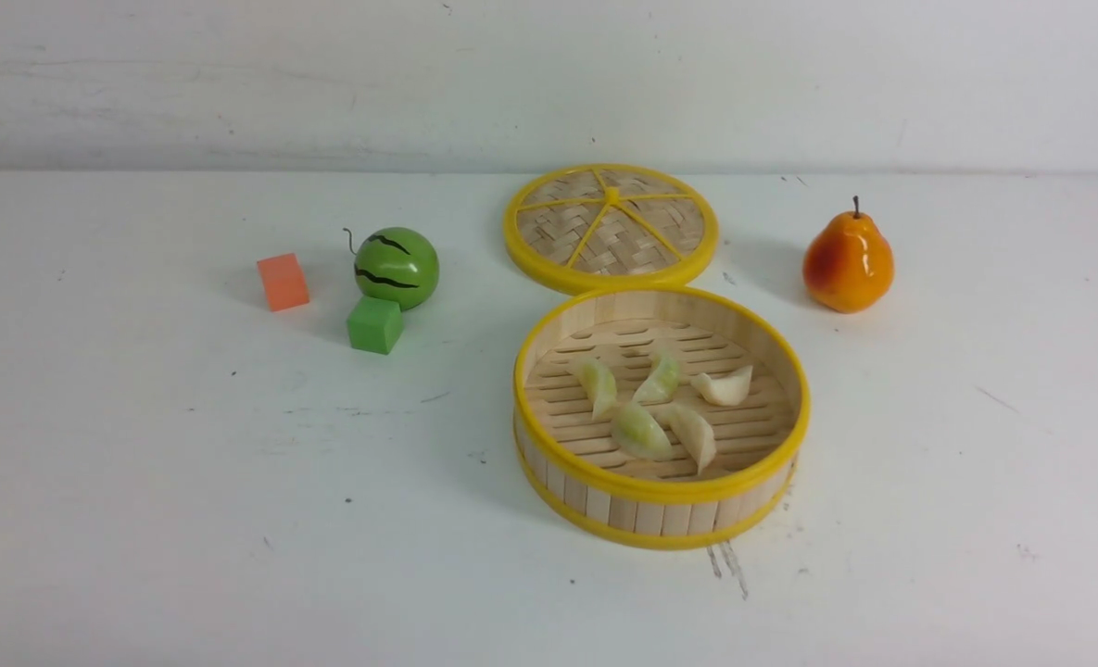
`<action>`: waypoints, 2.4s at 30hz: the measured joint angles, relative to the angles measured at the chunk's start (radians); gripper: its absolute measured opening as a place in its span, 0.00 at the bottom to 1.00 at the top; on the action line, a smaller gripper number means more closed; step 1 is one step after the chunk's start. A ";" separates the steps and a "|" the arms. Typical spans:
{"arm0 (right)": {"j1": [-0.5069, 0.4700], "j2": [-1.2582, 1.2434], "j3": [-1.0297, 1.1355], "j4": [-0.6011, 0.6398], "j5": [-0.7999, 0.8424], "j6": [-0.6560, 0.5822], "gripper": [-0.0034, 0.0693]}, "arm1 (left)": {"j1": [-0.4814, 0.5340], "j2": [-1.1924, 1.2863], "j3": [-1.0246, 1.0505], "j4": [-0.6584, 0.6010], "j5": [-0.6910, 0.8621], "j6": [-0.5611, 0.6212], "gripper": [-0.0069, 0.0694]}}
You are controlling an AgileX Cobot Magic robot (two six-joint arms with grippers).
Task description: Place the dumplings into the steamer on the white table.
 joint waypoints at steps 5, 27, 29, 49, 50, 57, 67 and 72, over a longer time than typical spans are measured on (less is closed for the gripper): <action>0.000 0.000 0.000 0.000 0.000 0.000 0.08 | 0.000 0.000 0.000 0.010 0.116 0.000 0.07; 0.000 0.000 0.000 0.000 0.000 0.000 0.10 | -0.065 0.000 0.002 0.050 0.292 0.021 0.07; 0.000 0.000 0.000 0.000 0.000 0.000 0.11 | -0.065 0.000 0.002 0.050 0.291 0.023 0.07; 0.000 0.000 0.000 0.000 0.000 0.000 0.14 | -0.065 0.000 0.002 0.073 0.281 0.024 0.07; 0.000 0.000 0.000 0.000 0.000 0.000 0.14 | -0.065 0.000 0.002 0.072 0.281 0.024 0.07; 0.000 0.000 0.000 0.000 0.000 0.000 0.15 | -0.065 0.000 0.002 0.072 0.281 0.024 0.07; 0.000 0.000 0.000 0.000 0.000 0.000 0.16 | -0.065 0.000 0.002 0.072 0.281 0.024 0.07; 0.000 0.000 0.000 0.000 0.000 0.000 0.17 | -0.065 0.000 0.002 0.071 0.281 0.024 0.07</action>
